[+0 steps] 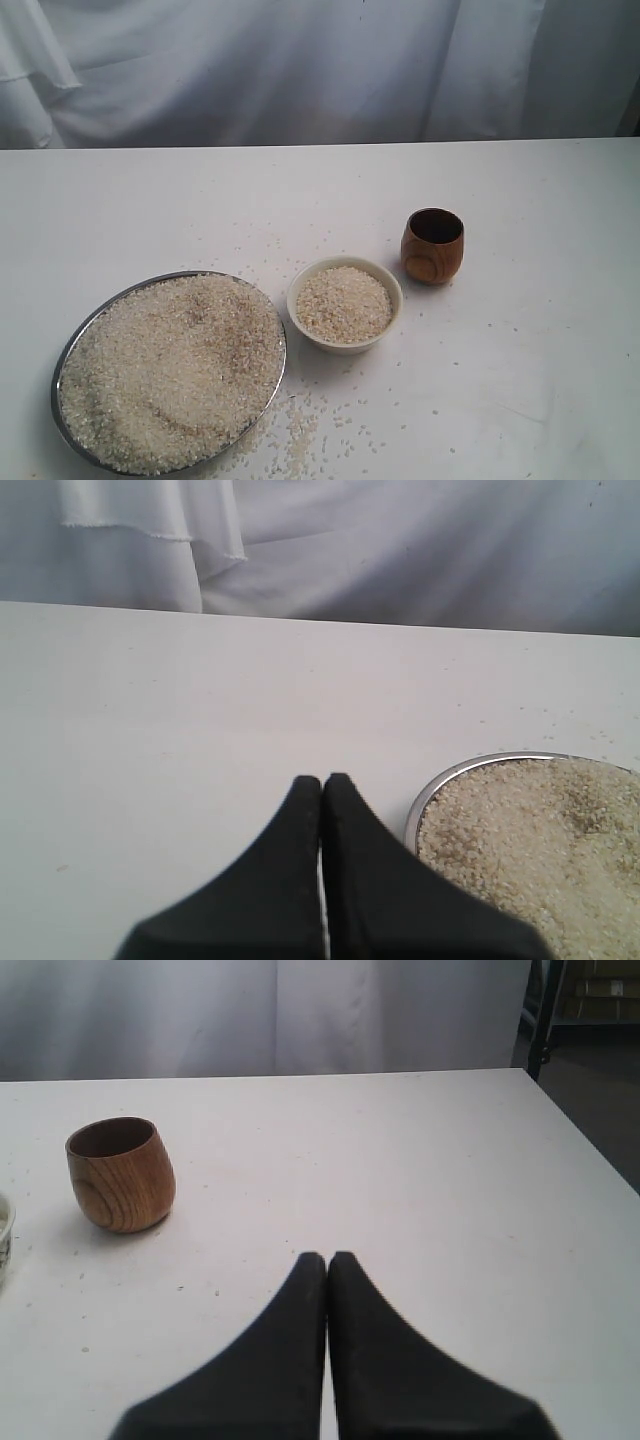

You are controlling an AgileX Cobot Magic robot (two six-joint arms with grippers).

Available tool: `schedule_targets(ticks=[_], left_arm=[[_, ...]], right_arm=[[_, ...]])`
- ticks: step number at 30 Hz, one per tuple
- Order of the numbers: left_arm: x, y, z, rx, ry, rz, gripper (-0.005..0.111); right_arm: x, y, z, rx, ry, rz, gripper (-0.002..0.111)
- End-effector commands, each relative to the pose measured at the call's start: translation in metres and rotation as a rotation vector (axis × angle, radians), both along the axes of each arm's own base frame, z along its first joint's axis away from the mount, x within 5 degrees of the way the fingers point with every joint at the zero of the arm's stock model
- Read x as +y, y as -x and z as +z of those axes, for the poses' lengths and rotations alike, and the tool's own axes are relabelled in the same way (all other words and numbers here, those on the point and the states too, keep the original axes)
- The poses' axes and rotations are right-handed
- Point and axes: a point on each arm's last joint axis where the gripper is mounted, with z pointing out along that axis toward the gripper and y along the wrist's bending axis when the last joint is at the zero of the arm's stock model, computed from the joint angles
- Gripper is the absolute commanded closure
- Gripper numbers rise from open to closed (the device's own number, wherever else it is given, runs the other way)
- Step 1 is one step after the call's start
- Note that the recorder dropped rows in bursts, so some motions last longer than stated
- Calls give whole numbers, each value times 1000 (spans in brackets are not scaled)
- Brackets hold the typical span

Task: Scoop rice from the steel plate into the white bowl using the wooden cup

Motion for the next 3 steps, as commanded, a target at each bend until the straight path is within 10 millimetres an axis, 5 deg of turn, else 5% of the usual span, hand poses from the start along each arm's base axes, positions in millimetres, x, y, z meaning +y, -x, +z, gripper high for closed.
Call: schedule_targets(ticks=[1, 3], left_arm=[[0, 0, -1, -6, 2, 2, 107], [0, 0, -1, -6, 2, 2, 107]], right_arm=[[-1, 0, -1, -4, 11, -7, 108], [-1, 0, -1, -4, 11, -7, 108]])
